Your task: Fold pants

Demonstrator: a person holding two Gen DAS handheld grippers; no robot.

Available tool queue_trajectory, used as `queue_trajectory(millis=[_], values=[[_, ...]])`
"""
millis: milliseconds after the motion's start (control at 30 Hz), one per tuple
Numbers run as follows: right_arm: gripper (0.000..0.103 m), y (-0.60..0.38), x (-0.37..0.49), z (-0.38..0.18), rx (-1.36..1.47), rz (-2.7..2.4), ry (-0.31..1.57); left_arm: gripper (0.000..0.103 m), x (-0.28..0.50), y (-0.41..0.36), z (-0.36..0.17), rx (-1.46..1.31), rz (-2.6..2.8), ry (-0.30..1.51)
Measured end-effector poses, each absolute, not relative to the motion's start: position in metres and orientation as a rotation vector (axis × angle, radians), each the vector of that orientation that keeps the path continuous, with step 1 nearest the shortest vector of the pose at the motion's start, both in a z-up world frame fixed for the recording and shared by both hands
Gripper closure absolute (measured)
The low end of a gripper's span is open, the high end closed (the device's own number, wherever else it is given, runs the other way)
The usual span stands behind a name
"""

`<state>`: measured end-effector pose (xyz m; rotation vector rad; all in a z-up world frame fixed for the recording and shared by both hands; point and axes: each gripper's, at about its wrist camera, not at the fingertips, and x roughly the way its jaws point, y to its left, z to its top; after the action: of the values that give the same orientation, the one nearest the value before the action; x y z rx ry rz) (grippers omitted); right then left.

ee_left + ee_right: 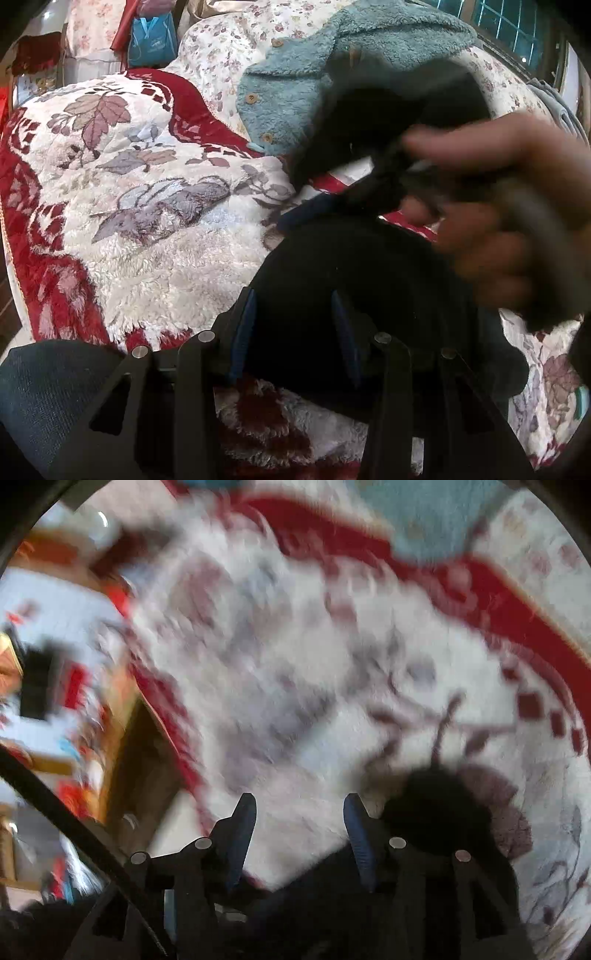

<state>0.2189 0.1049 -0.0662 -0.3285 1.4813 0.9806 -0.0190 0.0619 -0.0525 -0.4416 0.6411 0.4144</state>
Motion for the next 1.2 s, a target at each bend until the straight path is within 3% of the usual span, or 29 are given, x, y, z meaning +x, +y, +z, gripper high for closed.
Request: queue_trajectory(millis=[33, 67, 100, 300, 400, 500, 600, 633, 667, 767, 833, 967, 1067, 1200], values=[[0.103, 0.098, 0.232, -0.067, -0.298, 0.874, 1.428, 0.061, -0.020, 0.061, -0.053, -0.438, 0.414, 0.642], [0.089, 0.086, 0.248, -0.063, -0.354, 0.655, 1.305, 0.061, -0.020, 0.061, -0.053, -0.436, 0.414, 0.640], [0.082, 0.076, 0.254, -0.060, -0.449, 0.447, 1.205, 0.061, -0.020, 0.061, -0.053, -0.437, 0.414, 0.639], [0.082, 0.005, 0.225, -0.009, -0.059, 0.811, 1.220, 0.061, -0.020, 0.062, -0.053, -0.452, 0.415, 0.633], [0.071, -0.010, 0.177, -0.001, -0.053, 1.036, 1.227, 0.061, -0.020, 0.062, -0.053, -0.452, 0.415, 0.633], [0.073, -0.036, 0.154, -0.038, -0.370, 0.907, 1.219, 0.058, -0.019, 0.061, -0.054, -0.451, 0.406, 0.633], [0.081, -0.100, 0.163, -0.043, -0.229, 0.895, 1.151, 0.056, -0.018, 0.059, -0.054, -0.444, 0.401, 0.634], [0.098, -0.123, 0.168, -0.044, -0.147, 0.868, 1.159, 0.056, -0.018, 0.058, -0.054, -0.440, 0.401, 0.635], [0.102, -0.138, 0.171, -0.042, -0.081, 0.861, 1.163, 0.056, -0.018, 0.057, -0.054, -0.438, 0.402, 0.635], [0.100, -0.161, 0.158, -0.034, -0.104, 0.767, 1.149, 0.056, -0.018, 0.057, -0.053, -0.441, 0.399, 0.639], [0.086, -0.165, 0.147, -0.023, -0.120, 0.628, 1.129, 0.056, -0.018, 0.058, -0.053, -0.440, 0.399, 0.643], [0.083, -0.144, 0.105, 0.000, -0.051, 0.808, 0.999, 0.056, -0.019, 0.060, -0.051, -0.456, 0.383, 0.649], [0.080, -0.117, 0.068, -0.040, -0.327, 0.788, 1.003, 0.056, -0.023, 0.069, -0.041, -0.507, 0.329, 0.673], [0.079, -0.171, 0.070, -0.036, -0.023, 0.759, 0.998, 0.053, -0.025, 0.109, -0.009, -0.580, 0.288, 0.635]])
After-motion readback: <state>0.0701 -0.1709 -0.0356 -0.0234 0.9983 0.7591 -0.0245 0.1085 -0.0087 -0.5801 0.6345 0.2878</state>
